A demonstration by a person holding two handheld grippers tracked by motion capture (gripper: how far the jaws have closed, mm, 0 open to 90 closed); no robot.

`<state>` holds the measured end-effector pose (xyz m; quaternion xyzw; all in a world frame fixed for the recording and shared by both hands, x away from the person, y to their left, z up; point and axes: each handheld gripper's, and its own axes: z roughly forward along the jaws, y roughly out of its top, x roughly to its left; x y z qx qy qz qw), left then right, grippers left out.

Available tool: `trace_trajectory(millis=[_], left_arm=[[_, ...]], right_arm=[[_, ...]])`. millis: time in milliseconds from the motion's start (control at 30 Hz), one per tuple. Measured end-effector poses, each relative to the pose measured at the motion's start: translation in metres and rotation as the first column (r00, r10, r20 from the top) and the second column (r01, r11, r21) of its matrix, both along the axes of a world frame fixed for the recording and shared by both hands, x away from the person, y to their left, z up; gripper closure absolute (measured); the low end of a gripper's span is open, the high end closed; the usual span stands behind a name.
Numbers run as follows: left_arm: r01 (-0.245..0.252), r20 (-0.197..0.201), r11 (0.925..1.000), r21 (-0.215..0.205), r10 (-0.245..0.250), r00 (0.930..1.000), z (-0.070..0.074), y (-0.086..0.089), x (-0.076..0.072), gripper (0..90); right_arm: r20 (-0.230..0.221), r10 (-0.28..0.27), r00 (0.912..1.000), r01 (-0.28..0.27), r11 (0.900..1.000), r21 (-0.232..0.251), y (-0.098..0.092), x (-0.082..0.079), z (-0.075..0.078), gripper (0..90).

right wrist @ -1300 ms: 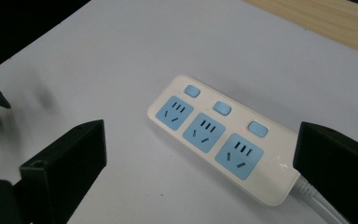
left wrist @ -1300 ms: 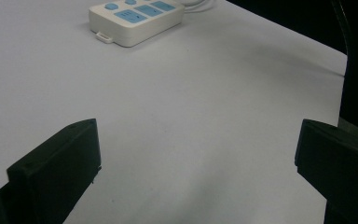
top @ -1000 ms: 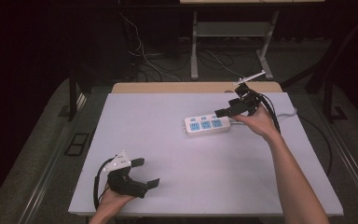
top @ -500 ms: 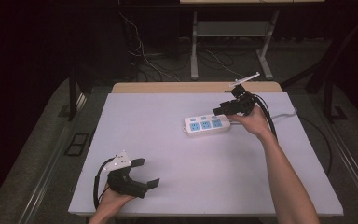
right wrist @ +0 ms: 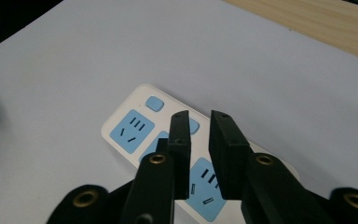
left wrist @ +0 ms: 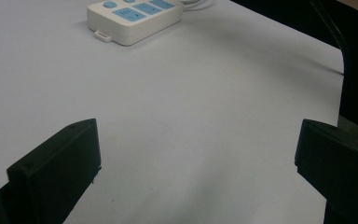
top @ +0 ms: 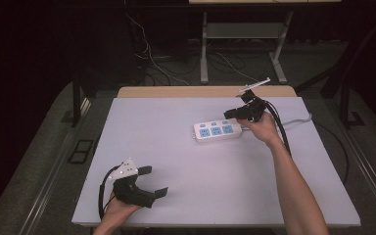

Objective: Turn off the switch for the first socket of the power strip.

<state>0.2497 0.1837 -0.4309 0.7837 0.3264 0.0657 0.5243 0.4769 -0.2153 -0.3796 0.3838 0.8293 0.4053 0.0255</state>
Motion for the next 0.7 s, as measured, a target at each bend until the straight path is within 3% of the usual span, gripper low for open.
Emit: trace_trajectory(millis=[300,700], left_arm=[[0.005,0.002,1.0000,-0.001,-0.005,1.0000,0.000,-0.001,-0.001,0.0],[0.004,0.002,1.0000,-0.005,-0.004,1.0000,0.000,0.000,-0.001,0.0]], right_arm=[[-0.008,-0.003,1.0000,0.003,1.000,-0.013,0.001,0.006,-0.010,89.4],[-0.027,-0.019,0.9995,0.018,0.999,-0.039,0.001,0.013,-0.023,89.6]])
